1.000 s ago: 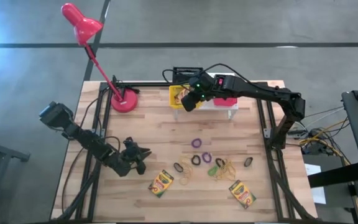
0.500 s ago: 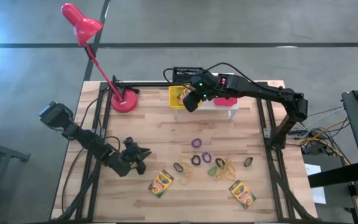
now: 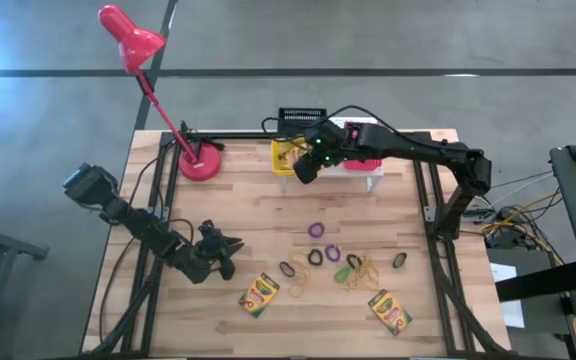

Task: Pick & Place Office Desk Supplies
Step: Put the yellow crayon box into the yellow bin on the shelf, then put the purple spring keychain into the red bin on the shelf

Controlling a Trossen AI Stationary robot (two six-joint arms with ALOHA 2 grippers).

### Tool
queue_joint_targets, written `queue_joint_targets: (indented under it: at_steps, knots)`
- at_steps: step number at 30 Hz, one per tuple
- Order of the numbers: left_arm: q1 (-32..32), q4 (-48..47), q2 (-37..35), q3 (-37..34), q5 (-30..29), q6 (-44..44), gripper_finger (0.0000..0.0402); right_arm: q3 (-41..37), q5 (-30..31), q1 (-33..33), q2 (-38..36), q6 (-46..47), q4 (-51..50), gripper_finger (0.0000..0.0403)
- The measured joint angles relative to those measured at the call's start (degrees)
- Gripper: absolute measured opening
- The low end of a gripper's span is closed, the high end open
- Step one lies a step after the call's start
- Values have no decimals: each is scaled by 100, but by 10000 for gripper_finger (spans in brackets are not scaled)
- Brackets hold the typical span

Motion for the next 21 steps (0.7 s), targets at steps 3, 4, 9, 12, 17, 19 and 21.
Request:
queue_joint_targets:
  at_steps: [3, 4, 9, 12, 17, 19, 21]
  knots:
    - [0, 0, 0, 0, 0, 0, 77, 14, -1, 0, -21, -138, 226, 199]
    - [0, 0, 0, 0, 0, 1, 77, 15, -1, 0, -42, -172, 209, 204]
    - [2, 0, 0, 0, 0, 0, 77, 32, -35, 0, -116, -240, 167, 243]
    - [2, 0, 0, 0, 0, 0, 77, 33, -43, -2, -145, -251, 112, 269]
    - [4, 0, 0, 0, 0, -1, 77, 33, 104, 39, -397, -425, 143, 293]
    - [4, 0, 0, 0, 0, -1, 77, 32, 282, 161, -562, -553, 141, 294]
    - [4, 0, 0, 0, 0, -1, 77, 9, 550, 421, -720, -632, 91, 291]
